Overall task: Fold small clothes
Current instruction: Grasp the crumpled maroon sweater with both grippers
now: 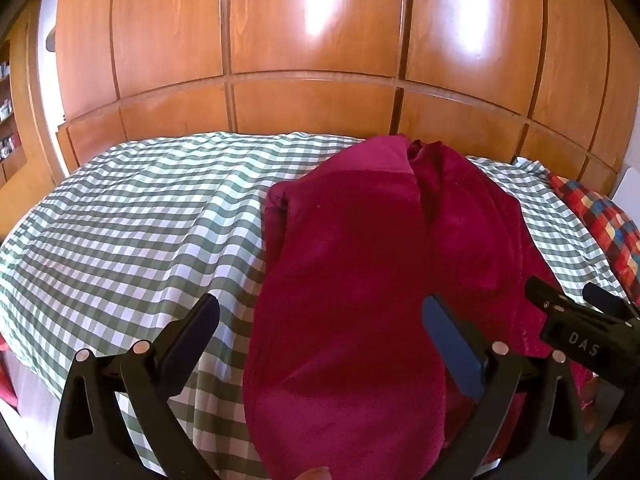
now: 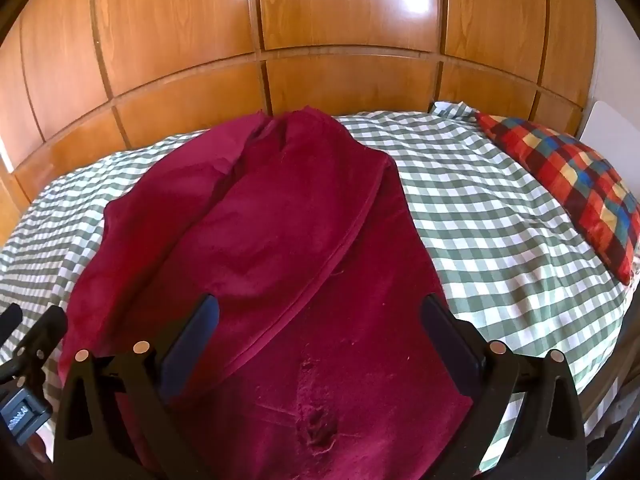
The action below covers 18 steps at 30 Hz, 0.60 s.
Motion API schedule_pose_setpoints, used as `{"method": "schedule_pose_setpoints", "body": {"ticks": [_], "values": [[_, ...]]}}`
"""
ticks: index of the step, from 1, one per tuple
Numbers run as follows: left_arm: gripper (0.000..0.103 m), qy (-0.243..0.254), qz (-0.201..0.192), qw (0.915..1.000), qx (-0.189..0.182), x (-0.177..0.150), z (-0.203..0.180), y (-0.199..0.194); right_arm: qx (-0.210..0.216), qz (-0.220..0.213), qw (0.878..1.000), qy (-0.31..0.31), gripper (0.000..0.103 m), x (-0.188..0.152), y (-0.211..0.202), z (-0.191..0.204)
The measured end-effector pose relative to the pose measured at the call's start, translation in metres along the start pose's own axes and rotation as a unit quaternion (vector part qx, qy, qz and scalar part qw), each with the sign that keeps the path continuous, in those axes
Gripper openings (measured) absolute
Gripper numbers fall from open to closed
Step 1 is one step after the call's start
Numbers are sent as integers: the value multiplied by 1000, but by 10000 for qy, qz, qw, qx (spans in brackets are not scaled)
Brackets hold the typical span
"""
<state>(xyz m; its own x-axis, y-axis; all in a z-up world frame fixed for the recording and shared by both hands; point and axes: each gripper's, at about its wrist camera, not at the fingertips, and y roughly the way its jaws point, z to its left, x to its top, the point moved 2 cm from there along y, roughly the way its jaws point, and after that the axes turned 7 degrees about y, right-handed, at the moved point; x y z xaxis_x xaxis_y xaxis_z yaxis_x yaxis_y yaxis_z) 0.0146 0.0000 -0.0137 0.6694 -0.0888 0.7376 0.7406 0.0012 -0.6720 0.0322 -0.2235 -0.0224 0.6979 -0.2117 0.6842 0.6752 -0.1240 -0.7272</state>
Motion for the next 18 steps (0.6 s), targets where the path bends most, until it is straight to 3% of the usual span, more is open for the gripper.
{"method": "schedule_pose_setpoints", "body": {"ticks": [18], "values": [[101, 47, 122, 9999, 65, -5, 4, -1, 168, 88, 9998, 111, 100, -2, 0, -6]]}}
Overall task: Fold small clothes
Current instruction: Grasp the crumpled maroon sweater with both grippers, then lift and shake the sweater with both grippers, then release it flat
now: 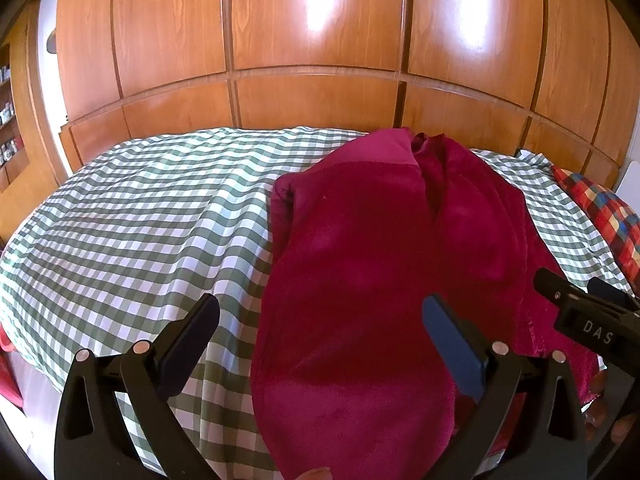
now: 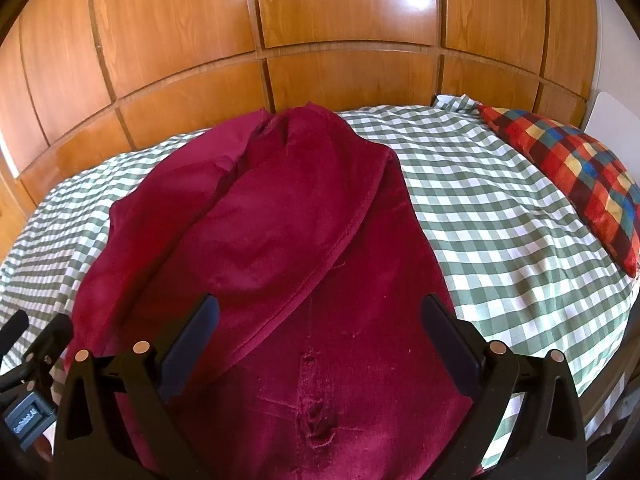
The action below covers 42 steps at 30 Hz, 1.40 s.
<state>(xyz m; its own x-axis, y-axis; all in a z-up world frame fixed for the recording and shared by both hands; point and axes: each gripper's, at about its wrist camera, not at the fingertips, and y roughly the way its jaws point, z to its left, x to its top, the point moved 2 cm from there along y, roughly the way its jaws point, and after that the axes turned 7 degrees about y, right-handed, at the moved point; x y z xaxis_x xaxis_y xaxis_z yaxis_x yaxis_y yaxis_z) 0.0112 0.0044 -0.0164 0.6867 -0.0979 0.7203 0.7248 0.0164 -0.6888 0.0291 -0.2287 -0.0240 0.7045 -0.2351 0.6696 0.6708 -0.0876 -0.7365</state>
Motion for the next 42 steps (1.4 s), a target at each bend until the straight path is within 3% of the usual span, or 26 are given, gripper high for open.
{"method": "schedule_pose_setpoints", "body": {"ticks": [11, 21, 24, 26, 31, 33, 35, 38, 39, 40, 42], "values": [[101, -16, -88, 9999, -88, -4, 1, 2, 324, 157, 9991, 239, 100, 1, 4, -7], [96, 33, -190, 9965, -811, -26, -2, -5, 1030, 569, 9890, 897, 100, 0, 15, -30], [89, 152, 16, 9943, -1053, -36, -4, -6, 1322, 718, 9839, 965, 93, -2, 19, -26], [82, 262, 91, 9919, -1236, -42, -8, -9, 1564, 834, 9791, 993, 80, -4, 22, -21], [79, 605, 9, 9888, -1361, -49, -13, -23, 2359, 1647, 9513, 1108, 68, -18, 42, 4], [77, 737, 86, 9864, -1465, -53, -15, -28, 2574, 1883, 9421, 1034, 54, -24, 48, 19], [65, 888, 213, 9838, -1540, -58, -18, -26, 2520, 1860, 9460, 834, 30, -25, 50, 30], [32, 873, 442, 9800, -1733, -63, -20, -19, 2585, 1665, 9497, 586, 11, -20, 43, 41], [16, 772, 450, 9801, -1772, -61, -16, -19, 2582, 1591, 9517, 470, 10, -17, 38, 40], [8, 691, 431, 9806, -1784, -59, -12, -20, 2602, 1520, 9528, 380, 10, -14, 34, 42], [7, 455, 348, 9792, -1946, -52, 1, -25, 2693, 1345, 9532, 270, 10, -5, 24, 39]]}}
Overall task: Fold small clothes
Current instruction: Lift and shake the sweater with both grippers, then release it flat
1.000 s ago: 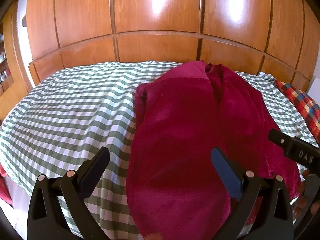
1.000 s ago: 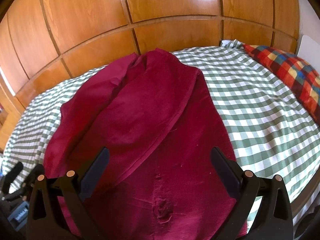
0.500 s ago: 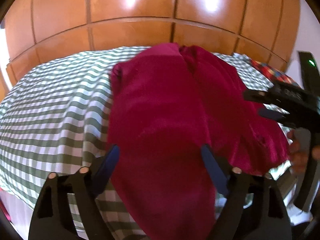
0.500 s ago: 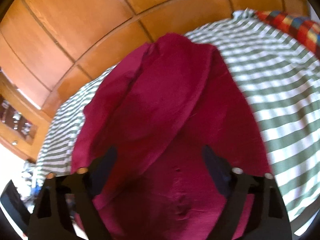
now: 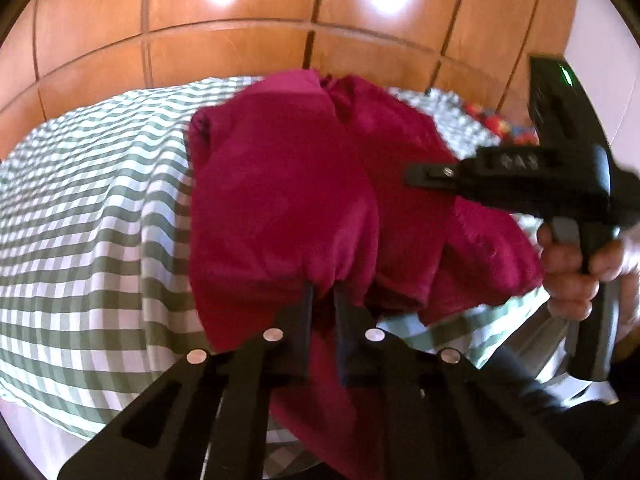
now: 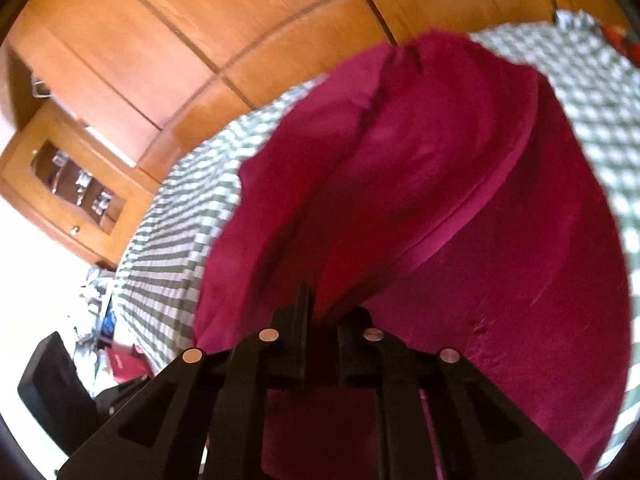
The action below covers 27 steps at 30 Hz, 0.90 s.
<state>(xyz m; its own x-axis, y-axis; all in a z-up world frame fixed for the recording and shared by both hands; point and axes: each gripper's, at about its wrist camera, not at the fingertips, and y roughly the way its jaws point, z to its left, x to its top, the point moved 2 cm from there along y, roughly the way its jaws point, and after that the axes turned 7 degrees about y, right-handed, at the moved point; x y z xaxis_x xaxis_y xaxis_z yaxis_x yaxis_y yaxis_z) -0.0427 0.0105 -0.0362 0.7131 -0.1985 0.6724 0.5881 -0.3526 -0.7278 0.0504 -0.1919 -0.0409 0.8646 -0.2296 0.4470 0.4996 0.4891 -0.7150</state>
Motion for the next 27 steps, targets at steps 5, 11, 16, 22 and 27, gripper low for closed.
{"method": "schedule_pose_setpoints", "body": {"ticks": [5, 11, 16, 22, 27], "values": [[6, -361, -290, 9986, 257, 20, 34, -21, -70, -703, 9973, -179, 8, 26, -48, -3], [6, -947, -748, 9885, 911, 62, 103, -42, -1204, -1521, 9807, -243, 8, 72, -101, -51], [6, -1018, -920, 9777, 1589, 111, 151, -36, -2285, -1867, 9555, 45, 7, 119, -131, -117], [6, -1377, -1070, 9568, 2326, 170, 205, -24, -3337, -1953, 9214, 384, 7, 166, -141, -186], [10, -1619, -921, 9360, 2985, 205, 244, -11, -3870, -1823, 9023, 539, 15, 195, -129, -224]]}}
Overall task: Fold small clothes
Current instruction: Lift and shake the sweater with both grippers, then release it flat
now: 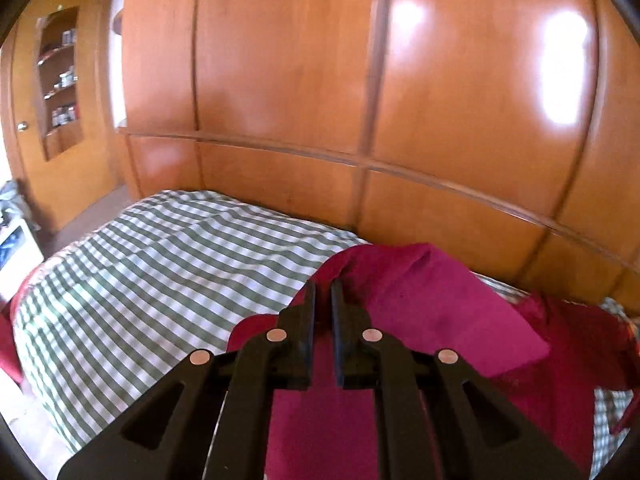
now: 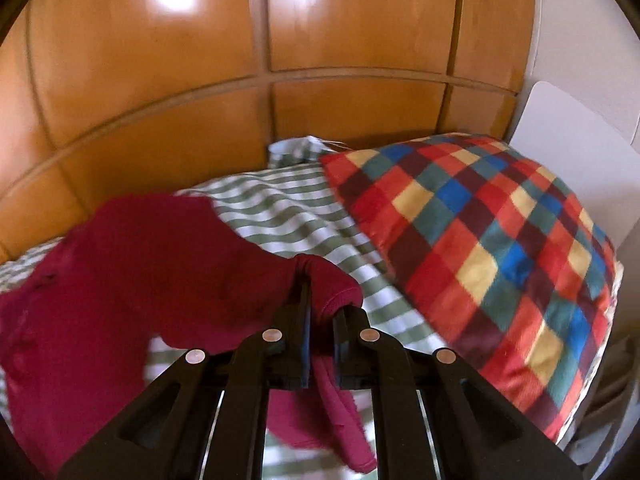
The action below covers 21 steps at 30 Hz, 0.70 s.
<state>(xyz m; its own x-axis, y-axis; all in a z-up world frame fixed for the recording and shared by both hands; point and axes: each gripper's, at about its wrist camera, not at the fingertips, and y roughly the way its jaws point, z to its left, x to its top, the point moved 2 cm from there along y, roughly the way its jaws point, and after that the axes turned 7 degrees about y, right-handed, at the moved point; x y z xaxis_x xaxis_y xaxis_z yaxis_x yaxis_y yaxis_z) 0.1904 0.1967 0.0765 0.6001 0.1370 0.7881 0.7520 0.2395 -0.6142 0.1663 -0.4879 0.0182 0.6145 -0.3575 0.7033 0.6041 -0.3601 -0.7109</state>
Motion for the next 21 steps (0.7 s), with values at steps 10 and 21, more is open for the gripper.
{"method": "schedule_pose_setpoints", "body": {"ticks": [10, 21], "values": [[65, -261, 226, 9981, -509, -49, 7, -13, 474, -75, 9988, -52, 77, -39, -40, 2], [45, 404, 1791, 9367, -2981, -228, -75, -63, 2508, 2258, 9408, -307, 55, -198, -80, 46]]}}
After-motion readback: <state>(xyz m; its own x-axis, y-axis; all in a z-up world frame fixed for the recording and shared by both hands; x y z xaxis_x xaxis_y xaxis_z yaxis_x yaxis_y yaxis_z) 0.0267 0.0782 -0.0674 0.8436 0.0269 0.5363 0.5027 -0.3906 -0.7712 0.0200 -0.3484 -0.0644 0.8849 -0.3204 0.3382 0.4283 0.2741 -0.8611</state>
